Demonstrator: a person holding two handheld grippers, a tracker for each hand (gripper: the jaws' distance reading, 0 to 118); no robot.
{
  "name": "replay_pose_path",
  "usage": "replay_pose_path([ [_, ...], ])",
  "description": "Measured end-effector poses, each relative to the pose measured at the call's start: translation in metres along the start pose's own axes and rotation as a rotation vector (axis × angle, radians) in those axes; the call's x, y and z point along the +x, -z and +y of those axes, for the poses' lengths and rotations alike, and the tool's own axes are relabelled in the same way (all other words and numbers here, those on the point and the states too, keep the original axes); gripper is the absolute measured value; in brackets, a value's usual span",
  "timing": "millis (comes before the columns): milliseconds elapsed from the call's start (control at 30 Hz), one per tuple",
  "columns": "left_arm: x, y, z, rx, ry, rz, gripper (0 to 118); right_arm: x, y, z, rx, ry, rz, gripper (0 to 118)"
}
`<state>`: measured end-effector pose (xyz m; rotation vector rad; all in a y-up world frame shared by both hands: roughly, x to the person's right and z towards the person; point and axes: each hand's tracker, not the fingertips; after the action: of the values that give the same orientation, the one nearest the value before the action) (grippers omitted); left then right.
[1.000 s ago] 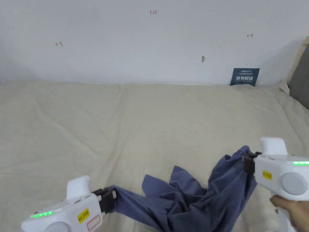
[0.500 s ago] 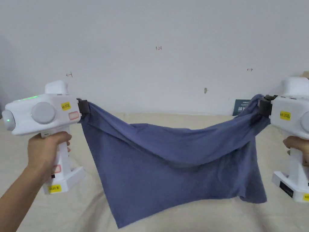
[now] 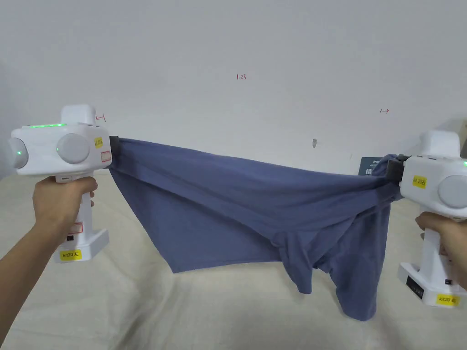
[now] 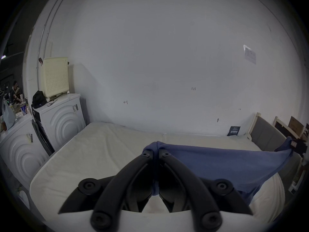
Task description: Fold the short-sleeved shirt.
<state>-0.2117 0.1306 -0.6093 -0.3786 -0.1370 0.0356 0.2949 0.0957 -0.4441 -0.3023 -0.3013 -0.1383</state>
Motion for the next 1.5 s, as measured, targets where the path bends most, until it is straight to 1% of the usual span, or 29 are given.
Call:
replay_pose_path([
  [133,-0.005,0.017,-0.036,-0.058,0.0,0.013,5,-0.001,0.021,-0.037,-0.053,0.008,-0.007,8],
  [233,-0.01,0.024,-0.07,-0.123,0.006,0.02,5,0.0,0.031,-0.067,-0.099,-0.006,-0.017,8],
  [467,-0.032,0.002,-0.164,-0.267,-0.02,0.017,5,0.009,0.019,-0.139,-0.212,0.012,-0.015,8],
  [600,-0.044,-0.027,-0.224,-0.358,-0.029,0.027,5,0.017,-0.008,-0.18,-0.279,0.035,-0.01,8],
  [833,-0.068,-0.089,-0.316,-0.471,-0.073,0.03,5,0.035,-0.087,-0.255,-0.344,0.108,-0.034,8],
  [1000,-0.075,-0.132,-0.363,-0.541,-0.044,0.048,5,0.042,-0.14,-0.299,-0.386,0.131,-0.049,8],
  [1133,-0.078,-0.164,-0.391,-0.608,-0.024,0.053,5,0.051,-0.172,-0.331,-0.461,0.156,-0.081,8],
  [1200,-0.079,-0.174,-0.405,-0.649,0.005,0.067,5,0.055,-0.182,-0.349,-0.538,0.158,-0.109,8],
  [1267,-0.081,-0.181,-0.418,-0.691,0.007,0.067,5,0.059,-0.189,-0.368,-0.592,0.164,-0.123,8],
  [1367,-0.082,-0.188,-0.433,-0.756,-0.011,0.083,5,0.059,-0.19,-0.393,-0.705,0.149,-0.141,8],
  [1500,-0.087,-0.187,-0.444,-0.771,-0.068,0.084,5,0.057,-0.188,-0.405,-0.711,0.149,-0.15,8],
])
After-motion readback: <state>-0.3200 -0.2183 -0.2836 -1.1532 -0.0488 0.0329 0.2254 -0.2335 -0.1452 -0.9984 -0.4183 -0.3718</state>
